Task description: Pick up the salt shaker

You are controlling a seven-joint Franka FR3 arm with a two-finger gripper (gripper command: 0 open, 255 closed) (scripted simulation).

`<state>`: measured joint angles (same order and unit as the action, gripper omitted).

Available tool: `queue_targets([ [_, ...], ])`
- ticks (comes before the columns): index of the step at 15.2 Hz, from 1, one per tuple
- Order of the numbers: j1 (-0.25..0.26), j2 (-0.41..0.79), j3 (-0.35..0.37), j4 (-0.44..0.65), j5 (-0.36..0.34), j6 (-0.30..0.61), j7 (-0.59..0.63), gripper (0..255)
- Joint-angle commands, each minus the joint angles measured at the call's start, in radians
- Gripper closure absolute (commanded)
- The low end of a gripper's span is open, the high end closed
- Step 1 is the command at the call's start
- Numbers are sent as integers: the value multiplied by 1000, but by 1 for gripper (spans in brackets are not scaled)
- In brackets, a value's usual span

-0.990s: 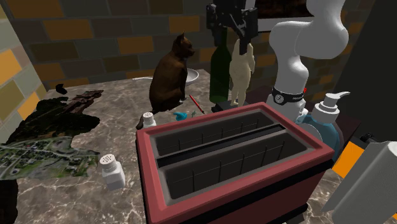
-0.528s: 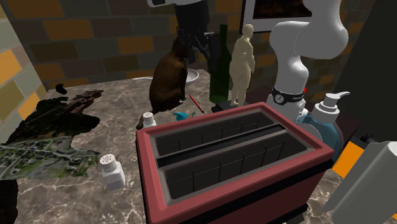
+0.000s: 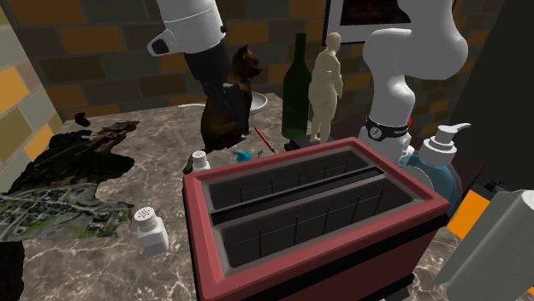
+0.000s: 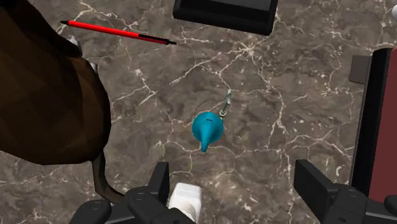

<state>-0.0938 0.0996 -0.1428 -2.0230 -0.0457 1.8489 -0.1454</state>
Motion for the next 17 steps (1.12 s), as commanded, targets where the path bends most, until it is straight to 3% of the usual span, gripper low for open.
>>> queue_targets([
  [1, -11, 85, -7, 66, 14, 9, -15, 0],
  [8, -62, 384, -15, 353, 67, -17, -60, 0],
  [17, -67, 444, -11, 335, 75, 60, -62, 0],
])
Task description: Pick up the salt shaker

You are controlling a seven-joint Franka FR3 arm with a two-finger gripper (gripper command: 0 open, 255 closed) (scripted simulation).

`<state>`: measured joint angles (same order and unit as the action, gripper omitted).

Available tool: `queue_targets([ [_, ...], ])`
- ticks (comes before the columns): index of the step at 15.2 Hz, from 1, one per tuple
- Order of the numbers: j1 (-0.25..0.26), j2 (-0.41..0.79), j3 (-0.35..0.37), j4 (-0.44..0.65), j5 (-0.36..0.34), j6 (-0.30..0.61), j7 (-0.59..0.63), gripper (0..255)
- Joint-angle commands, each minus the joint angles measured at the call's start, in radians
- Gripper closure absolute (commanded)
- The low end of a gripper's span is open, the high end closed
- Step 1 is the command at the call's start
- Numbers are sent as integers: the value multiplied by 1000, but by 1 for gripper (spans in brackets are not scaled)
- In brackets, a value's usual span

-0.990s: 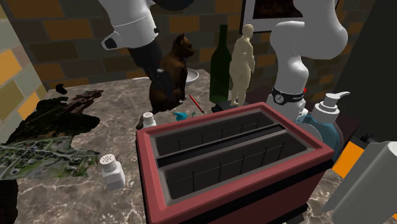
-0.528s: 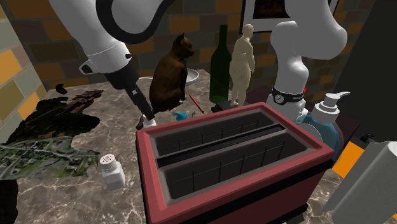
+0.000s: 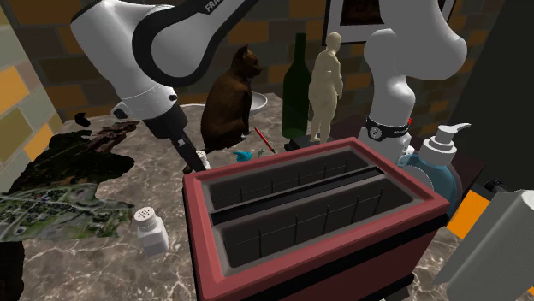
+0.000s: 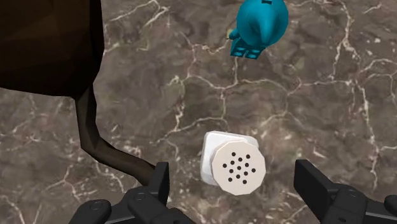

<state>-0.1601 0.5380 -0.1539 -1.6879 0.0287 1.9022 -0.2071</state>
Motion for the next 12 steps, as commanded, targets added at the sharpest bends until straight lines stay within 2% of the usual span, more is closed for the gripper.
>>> queue_targets([
  [1, -1, 6, 0, 0, 1, 7, 0, 0],
  [2, -1, 4, 0, -2, 1, 7, -1, 255],
  [12, 0, -1, 0, 3, 0, -3, 0, 255],
])
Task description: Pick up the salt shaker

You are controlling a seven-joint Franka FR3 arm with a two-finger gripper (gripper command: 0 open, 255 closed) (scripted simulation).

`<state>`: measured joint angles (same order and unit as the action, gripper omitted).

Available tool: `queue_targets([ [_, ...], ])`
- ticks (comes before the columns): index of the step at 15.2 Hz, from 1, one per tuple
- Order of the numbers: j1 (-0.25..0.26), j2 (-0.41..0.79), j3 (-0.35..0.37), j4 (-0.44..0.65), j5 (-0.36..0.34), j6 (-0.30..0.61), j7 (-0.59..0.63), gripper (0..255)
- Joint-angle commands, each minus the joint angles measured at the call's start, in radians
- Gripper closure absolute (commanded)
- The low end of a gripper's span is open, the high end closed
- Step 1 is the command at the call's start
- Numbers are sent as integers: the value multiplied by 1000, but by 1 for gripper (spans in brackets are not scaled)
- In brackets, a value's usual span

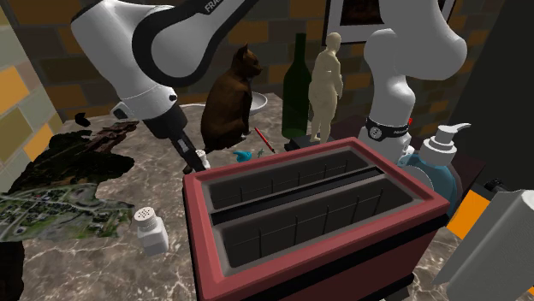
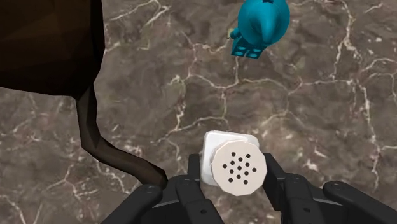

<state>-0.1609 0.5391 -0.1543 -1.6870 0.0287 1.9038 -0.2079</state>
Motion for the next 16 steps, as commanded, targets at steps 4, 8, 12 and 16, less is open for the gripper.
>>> queue_targets([
  [4, 2, -31, -2, 15, -4, -46, 1, 255],
  [8, 4, -56, -4, 32, -7, -88, 2, 255],
  [12, 5, -79, -6, 53, -11, -132, 2, 255],
  [16, 5, -90, -6, 66, -12, -156, 2, 255],
])
